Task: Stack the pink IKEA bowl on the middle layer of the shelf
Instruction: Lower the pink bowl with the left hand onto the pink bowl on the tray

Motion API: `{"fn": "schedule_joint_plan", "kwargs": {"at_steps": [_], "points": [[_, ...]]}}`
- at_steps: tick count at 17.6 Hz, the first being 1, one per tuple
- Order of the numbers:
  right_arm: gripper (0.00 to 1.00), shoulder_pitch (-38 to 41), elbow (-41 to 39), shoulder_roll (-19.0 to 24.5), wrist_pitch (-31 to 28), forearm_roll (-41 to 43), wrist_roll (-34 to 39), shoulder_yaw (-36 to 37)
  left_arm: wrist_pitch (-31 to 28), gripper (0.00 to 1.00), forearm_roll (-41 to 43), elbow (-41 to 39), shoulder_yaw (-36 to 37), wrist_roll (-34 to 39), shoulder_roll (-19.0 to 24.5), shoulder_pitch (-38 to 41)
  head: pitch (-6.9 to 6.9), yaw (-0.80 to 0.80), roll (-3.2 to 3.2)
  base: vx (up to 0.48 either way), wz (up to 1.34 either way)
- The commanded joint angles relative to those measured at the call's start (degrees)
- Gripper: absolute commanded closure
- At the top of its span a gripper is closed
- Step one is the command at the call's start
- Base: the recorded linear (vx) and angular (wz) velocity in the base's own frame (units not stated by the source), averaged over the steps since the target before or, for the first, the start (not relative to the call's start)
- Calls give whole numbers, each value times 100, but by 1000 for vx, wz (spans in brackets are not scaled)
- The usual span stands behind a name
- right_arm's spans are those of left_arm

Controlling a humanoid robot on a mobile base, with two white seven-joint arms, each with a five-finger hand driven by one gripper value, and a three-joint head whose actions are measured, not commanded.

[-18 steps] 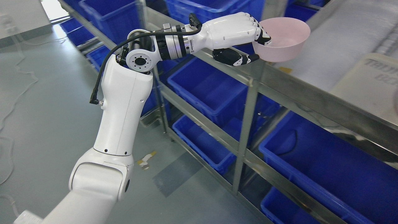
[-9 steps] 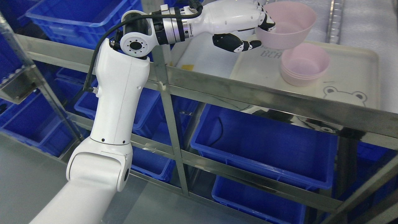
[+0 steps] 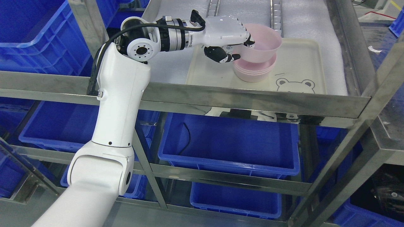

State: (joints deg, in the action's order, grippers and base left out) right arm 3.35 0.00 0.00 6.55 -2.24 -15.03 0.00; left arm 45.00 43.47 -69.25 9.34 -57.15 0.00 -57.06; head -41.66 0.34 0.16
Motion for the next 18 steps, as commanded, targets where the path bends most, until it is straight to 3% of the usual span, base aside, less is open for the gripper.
{"fn": "schedule_joint_plan", "kwargs": {"at_steps": [1, 7, 12, 16, 18], "points": [[0, -1, -100, -100, 4, -5, 0, -26, 0, 96, 382, 447, -99, 2, 100, 37, 0, 0, 0, 17, -276], [0, -1, -100, -100, 4, -5, 0, -26, 0, 94, 470, 447, -125, 2, 100, -16, 1, 0, 0, 9, -70], [0, -1, -100, -100, 4, -5, 0, -26, 0, 78, 399, 456, -90, 308, 100, -16, 1, 0, 0, -4, 16], [0, -1, -100, -100, 4, 4, 0, -26, 0, 54, 399, 456, 6, 476, 100, -7, 1, 0, 0, 0, 0], [0, -1, -100, -100, 4, -5, 0, -26, 0, 50, 400, 456, 24, 476, 100, -7, 1, 0, 0, 0, 0]]}}
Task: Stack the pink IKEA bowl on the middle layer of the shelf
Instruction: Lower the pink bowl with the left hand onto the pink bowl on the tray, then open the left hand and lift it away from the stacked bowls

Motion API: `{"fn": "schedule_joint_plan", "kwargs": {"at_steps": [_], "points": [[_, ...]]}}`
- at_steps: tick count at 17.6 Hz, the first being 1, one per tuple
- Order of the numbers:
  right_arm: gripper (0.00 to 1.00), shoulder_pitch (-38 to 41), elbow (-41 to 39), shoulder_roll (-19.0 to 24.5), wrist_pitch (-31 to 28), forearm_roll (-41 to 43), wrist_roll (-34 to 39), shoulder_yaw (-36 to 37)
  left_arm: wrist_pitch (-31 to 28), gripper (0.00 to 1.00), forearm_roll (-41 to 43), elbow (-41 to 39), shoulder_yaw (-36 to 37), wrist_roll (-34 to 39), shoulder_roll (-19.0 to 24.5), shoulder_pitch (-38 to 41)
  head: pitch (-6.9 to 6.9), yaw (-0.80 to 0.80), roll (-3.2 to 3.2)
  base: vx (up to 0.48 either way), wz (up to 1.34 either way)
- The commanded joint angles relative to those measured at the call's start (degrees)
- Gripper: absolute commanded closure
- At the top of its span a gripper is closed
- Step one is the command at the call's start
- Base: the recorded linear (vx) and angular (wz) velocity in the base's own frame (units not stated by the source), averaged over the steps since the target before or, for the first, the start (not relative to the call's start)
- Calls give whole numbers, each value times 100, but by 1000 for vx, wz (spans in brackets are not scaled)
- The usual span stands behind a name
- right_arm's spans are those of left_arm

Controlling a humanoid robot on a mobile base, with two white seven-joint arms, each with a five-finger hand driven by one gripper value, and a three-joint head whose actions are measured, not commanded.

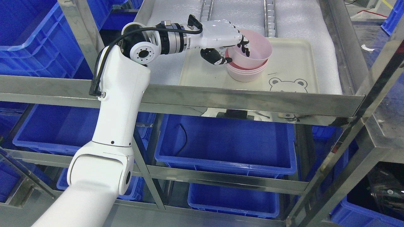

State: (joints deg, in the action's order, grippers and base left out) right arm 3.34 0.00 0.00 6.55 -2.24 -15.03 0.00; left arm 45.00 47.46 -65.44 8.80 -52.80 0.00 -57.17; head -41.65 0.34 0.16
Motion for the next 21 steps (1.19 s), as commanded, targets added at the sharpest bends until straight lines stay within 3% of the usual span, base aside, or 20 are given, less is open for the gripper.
{"fn": "schedule_joint_plan", "kwargs": {"at_steps": [1, 4, 6, 8, 13, 15, 17, 21], "points": [[0, 0, -100, -100, 4, -4, 0, -26, 0, 48, -9, 75, 87, 50, 100, 4, 0, 0, 0, 0, 0], [0, 0, -100, -100, 4, -4, 0, -26, 0, 29, -804, 23, 95, 768, 100, -22, 0, 0, 0, 0, 0], [0, 0, -100, -100, 4, -4, 0, -26, 0, 26, -2086, -21, 296, 868, 100, -22, 0, 0, 0, 0, 0], [0, 0, -100, -100, 4, 4, 0, -26, 0, 19, -2478, -144, 377, 859, 100, -5, 0, 0, 0, 0, 0], [0, 0, -100, -100, 4, -4, 0, -26, 0, 20, -2443, -188, 412, 841, 100, 22, 0, 0, 0, 0, 0], [0, 0, -100, -100, 4, -4, 0, -26, 0, 19, -2915, -398, 569, 876, 100, 48, 0, 0, 0, 0, 0], [0, 0, -100, -100, 4, -4, 0, -26, 0, 19, -3767, -635, 1270, 868, 100, 275, 0, 0, 0, 0, 0], [0, 0, -100, -100, 4, -4, 0, -18, 0, 18, -3929, -1242, 2457, 815, 100, 1215, 0, 0, 0, 0, 0]]}}
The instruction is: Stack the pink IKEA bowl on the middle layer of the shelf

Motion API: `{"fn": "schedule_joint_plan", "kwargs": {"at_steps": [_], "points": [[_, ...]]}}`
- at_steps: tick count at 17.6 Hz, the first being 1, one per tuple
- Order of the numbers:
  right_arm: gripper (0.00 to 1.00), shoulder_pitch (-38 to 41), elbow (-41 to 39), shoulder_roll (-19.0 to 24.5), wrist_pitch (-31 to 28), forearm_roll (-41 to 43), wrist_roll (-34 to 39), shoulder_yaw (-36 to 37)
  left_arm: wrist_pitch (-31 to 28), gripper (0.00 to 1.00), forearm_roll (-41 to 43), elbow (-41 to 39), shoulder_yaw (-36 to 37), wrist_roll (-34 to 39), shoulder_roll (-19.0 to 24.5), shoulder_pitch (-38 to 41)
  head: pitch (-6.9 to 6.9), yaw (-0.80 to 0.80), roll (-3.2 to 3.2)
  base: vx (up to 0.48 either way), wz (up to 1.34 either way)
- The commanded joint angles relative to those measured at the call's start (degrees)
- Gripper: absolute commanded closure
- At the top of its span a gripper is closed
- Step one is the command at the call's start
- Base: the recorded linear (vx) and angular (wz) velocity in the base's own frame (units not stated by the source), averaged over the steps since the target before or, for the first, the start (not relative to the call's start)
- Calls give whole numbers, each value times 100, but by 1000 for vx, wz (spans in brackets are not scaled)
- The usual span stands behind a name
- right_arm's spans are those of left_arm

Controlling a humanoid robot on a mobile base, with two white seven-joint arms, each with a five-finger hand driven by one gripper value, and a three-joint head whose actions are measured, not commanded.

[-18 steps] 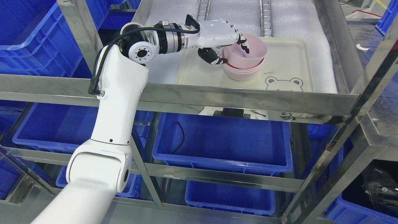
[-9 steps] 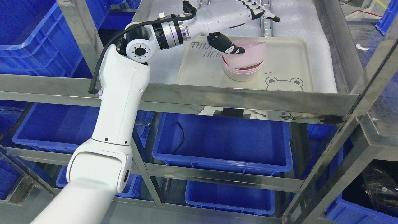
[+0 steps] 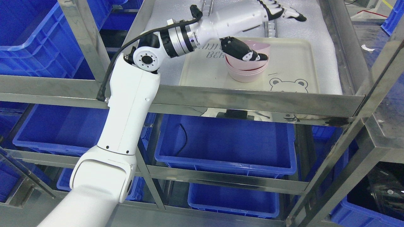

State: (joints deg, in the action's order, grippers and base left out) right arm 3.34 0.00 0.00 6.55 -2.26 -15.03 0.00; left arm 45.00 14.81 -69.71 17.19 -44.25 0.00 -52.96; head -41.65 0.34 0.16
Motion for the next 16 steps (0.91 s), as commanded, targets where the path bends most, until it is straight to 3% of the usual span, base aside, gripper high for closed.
{"fn": "schedule_joint_plan", "kwargs": {"at_steps": [1, 10, 14, 16], "points": [[0, 0, -100, -100, 4, -2, 0, -26, 0, 18, -664, -929, 1891, -39, 100, 961, 0, 0, 0, 0, 0], [0, 0, -100, -100, 4, 7, 0, -26, 0, 18, -453, -1431, 2184, -435, 100, 1674, 0, 0, 0, 0, -9], [0, 0, -100, -100, 4, 7, 0, -26, 0, 12, -155, -1352, 2079, -435, 140, 2946, 0, 0, 0, -56, -295], [0, 0, -100, -100, 4, 7, 0, -26, 0, 10, -154, -889, 1554, -426, 100, 3719, 0, 0, 0, -53, -362]]}}
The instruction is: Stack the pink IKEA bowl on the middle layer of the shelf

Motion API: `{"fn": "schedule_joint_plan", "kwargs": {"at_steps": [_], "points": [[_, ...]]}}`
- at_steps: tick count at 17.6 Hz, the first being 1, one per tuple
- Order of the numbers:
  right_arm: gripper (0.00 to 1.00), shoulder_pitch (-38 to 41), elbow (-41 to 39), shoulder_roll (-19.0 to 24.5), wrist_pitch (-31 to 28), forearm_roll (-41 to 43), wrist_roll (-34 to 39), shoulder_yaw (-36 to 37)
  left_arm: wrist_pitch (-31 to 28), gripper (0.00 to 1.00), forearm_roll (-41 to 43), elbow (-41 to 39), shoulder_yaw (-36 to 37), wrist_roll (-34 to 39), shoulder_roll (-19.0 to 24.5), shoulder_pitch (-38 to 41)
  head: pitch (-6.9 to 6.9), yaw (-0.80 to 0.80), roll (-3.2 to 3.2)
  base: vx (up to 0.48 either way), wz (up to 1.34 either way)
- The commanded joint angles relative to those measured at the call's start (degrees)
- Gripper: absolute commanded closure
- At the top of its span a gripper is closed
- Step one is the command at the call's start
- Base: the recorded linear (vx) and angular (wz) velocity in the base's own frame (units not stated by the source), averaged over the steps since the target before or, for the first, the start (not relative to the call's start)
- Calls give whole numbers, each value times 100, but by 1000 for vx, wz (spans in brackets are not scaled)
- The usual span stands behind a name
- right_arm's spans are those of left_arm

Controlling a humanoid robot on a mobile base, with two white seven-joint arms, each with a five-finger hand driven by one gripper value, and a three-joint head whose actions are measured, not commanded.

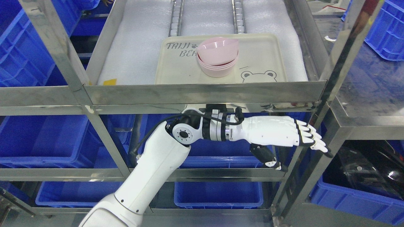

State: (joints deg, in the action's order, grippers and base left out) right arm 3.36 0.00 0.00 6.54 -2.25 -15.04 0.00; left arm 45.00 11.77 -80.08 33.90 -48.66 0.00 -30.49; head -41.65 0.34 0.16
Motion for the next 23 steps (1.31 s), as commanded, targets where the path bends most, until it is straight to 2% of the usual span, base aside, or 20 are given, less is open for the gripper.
{"fn": "schedule_joint_plan", "kwargs": {"at_steps": [1, 4, 6, 8, 12, 17, 20, 23], "points": [[0, -2, -100, -100, 5, -3, 1, -18, 0, 10, 151, 403, -521, 31, 100, 1841, 0, 0, 0, -48, -340], [0, -2, -100, -100, 5, 5, 1, -26, 0, 10, 133, 1273, -1742, 302, 100, 2389, 0, 0, 0, -27, -177], [0, -2, -100, -100, 5, 5, 1, -26, 0, 10, 107, 1721, -2472, 1309, 100, 2486, 1, 0, 0, -12, -60], [0, -2, -100, -100, 5, -3, 1, -26, 0, 10, -7, 1847, -2843, 1963, 100, 2644, 1, 0, 0, 5, 10], [0, -2, -100, -100, 5, -3, 1, -26, -50, 7, -946, 1829, -2976, 2491, 100, 2750, 1, 0, 0, 8, 23], [0, -2, -100, -100, 5, -3, 1, -26, -982, 3, -1588, 1663, -3082, 3597, 100, 2750, 1, 0, 0, 1, 6], [0, -2, -100, -100, 5, 5, 1, -26, -1860, 0, -1809, 1294, -3100, 3723, 100, 2750, 1, 0, 0, 0, 0], [0, -2, -100, -100, 5, -3, 1, -17, -2267, 0, -1906, 1110, -3082, 3871, 100, 2742, 2, 0, 0, 0, 0]]}}
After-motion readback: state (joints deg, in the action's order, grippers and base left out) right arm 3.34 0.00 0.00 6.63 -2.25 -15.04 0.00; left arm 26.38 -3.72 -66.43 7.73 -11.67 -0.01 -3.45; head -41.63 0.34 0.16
